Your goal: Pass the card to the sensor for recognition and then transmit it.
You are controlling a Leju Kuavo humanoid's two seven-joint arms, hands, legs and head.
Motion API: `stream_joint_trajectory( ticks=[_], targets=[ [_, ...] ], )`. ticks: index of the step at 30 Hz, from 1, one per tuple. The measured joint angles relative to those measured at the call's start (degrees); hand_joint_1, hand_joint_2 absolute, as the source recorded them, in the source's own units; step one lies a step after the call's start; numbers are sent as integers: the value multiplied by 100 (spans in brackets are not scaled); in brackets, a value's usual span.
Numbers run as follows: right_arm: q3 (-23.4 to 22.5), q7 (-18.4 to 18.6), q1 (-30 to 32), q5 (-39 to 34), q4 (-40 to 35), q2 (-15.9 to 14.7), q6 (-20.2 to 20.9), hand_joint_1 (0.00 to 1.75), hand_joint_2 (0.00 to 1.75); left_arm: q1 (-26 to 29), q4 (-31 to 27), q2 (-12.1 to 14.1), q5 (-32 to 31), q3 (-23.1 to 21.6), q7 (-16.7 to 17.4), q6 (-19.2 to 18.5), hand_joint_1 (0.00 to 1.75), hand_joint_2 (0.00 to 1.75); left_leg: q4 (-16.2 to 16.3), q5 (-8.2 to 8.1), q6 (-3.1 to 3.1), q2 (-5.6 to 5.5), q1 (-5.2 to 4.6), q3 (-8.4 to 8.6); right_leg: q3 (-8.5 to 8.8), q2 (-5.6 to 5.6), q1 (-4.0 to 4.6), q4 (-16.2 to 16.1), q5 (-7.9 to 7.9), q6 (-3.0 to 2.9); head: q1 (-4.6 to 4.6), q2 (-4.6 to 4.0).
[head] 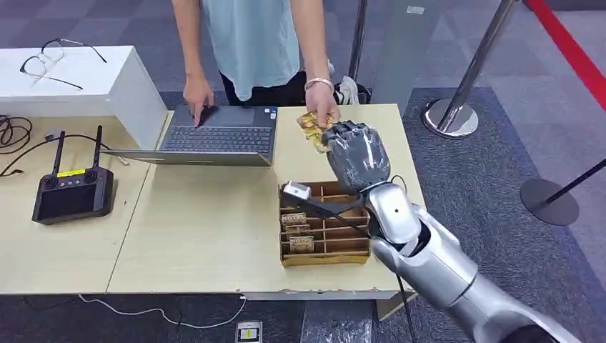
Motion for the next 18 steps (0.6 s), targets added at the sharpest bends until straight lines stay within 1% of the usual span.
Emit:
stream_joint_trajectory(
  ticks=[18],
  targets=[
    [0, 4, -16, -26, -13, 0, -116, 175, 175, 2, 0, 0, 39, 0, 0, 2, 0, 0, 0, 0, 0, 0, 0, 0, -1, 0, 0, 0, 0, 0, -2, 0]
  ],
)
